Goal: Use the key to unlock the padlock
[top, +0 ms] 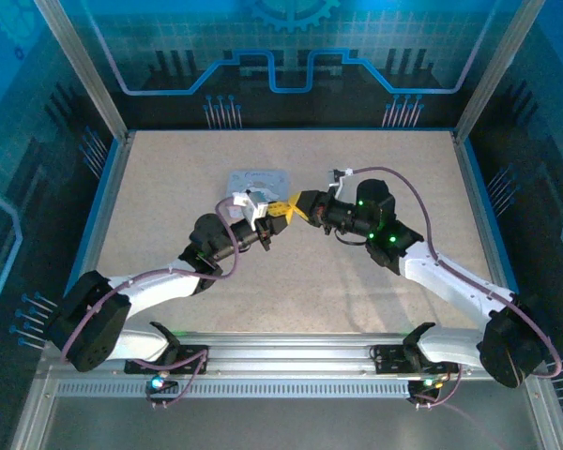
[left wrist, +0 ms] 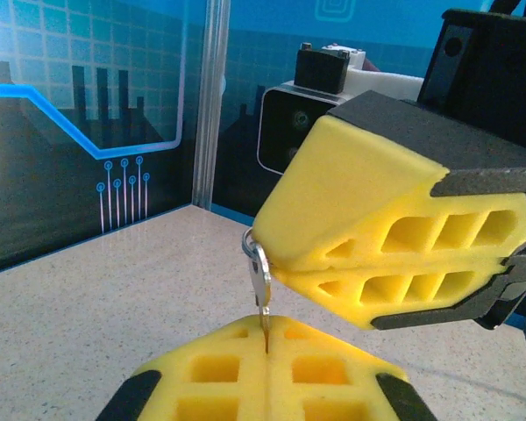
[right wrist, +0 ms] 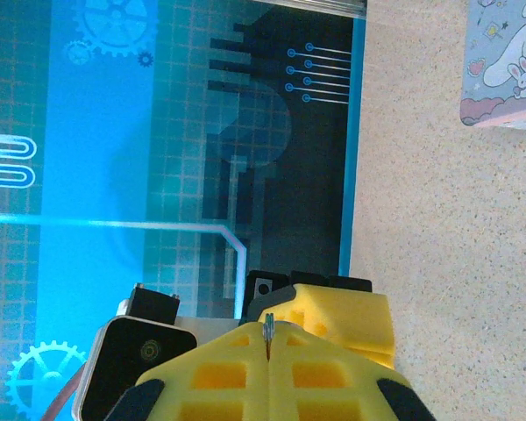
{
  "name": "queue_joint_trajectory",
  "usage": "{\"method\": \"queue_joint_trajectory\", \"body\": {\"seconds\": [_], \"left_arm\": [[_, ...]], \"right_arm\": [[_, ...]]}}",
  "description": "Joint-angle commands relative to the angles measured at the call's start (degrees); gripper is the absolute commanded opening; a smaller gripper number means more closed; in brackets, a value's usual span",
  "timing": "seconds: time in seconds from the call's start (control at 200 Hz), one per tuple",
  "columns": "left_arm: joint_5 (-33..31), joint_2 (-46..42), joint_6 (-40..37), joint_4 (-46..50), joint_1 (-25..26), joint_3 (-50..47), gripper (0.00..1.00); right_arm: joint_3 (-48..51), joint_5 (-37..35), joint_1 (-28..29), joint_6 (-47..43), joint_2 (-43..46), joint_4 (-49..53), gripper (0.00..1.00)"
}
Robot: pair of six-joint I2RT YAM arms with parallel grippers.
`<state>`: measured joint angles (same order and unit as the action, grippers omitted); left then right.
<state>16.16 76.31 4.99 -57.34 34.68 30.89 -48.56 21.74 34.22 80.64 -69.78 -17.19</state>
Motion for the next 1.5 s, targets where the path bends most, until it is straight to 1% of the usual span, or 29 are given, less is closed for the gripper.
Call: {"method": "queue_joint_trajectory", "body": {"seconds": [0.0,0.11,0.18,0.24,0.315,0.4,0.475,0.6,0.675,0.725,0.78,0.825,0.915,0.96,1.03,1.065,1.165,1.325,1.496], "left_arm": [[0.3,0.6,-1.8,-2.4,0.3,1.6,0.00],[0.1,-0.4,-2.8,0.3,0.2,1.4,0.00],[0.2,-2.1,-3.9,4.5,0.2,1.4,0.00],[1.0,-4.5,-5.1,10.9,0.2,2.1,0.00],[2.3,-7.7,-8.0,24.7,0.2,4.8,0.00],[3.2,-10.7,-11.8,40.1,0.2,8.6,0.00],[2.9,-12.5,-14.8,51.0,0.2,11.5,0.00],[4.0,-13.6,-17.7,69.7,0.2,18.6,0.00],[4.6,-12.9,-18.3,80.6,0.3,23.7,0.00],[4.1,-12.2,-18.2,85.4,0.7,26.5,0.00],[4.0,-11.1,-17.4,89.0,1.4,29.0,0.00],[3.4,-9.4,-17.0,93.2,1.7,32.1,0.00],[0.4,-5.5,-17.4,103.1,2.7,38.4,0.00],[-1.0,-3.7,-18.4,107.5,3.2,41.2,0.00],[-1.9,-1.3,-20.7,113.9,3.8,44.9,0.00],[-2.8,-0.3,-21.3,116.2,3.9,46.3,0.00],[-4.5,1.9,-23.0,121.5,4.4,49.9,0.00],[-4.8,3.5,-24.6,124.7,6.0,53.7,0.00],[-4.7,5.1,-25.4,125.7,7.9,56.1,0.00]], "right_arm": [[0.1,1.3,0.7,0.1,-0.1,-0.8,0.00],[0.2,2.0,0.2,-2.1,0.3,0.1,0.00],[0.2,2.9,-0.5,-5.4,0.9,1.4,0.11],[-0.2,3.8,-1.2,-10.4,1.7,6.3,0.19],[-0.9,5.6,-2.7,-18.2,2.7,11.2,0.33],[-0.8,7.9,-4.7,-26.6,4.4,15.3,0.46],[-0.8,8.7,-6.7,-35.3,6.5,19.3,0.53],[-0.8,6.4,-8.7,-50.9,11.1,26.3,0.61],[-0.1,8.0,-8.8,-60.0,14.3,27.3,0.66],[1.0,9.3,-8.5,-65.1,16.3,27.0,0.70],[2.5,12.6,-8.2,-71.3,18.3,26.3,0.71],[3.7,13.8,-7.6,-76.1,19.6,26.6,0.72],[5.8,15.7,-6.2,-85.6,21.5,28.1,0.72],[6.9,17.9,-5.9,-89.3,22.0,28.4,0.73],[8.6,22.5,-5.5,-93.9,22.3,27.4,0.82],[9.7,23.9,-5.1,-95.4,22.4,25.9,0.84],[12.8,25.5,-3.8,-96.9,22.3,19.9,0.87],[16.0,26.2,-2.8,-95.5,19.4,8.4,0.85],[16.3,25.6,-1.8,-93.1,13.9,-2.1,0.70]]}}
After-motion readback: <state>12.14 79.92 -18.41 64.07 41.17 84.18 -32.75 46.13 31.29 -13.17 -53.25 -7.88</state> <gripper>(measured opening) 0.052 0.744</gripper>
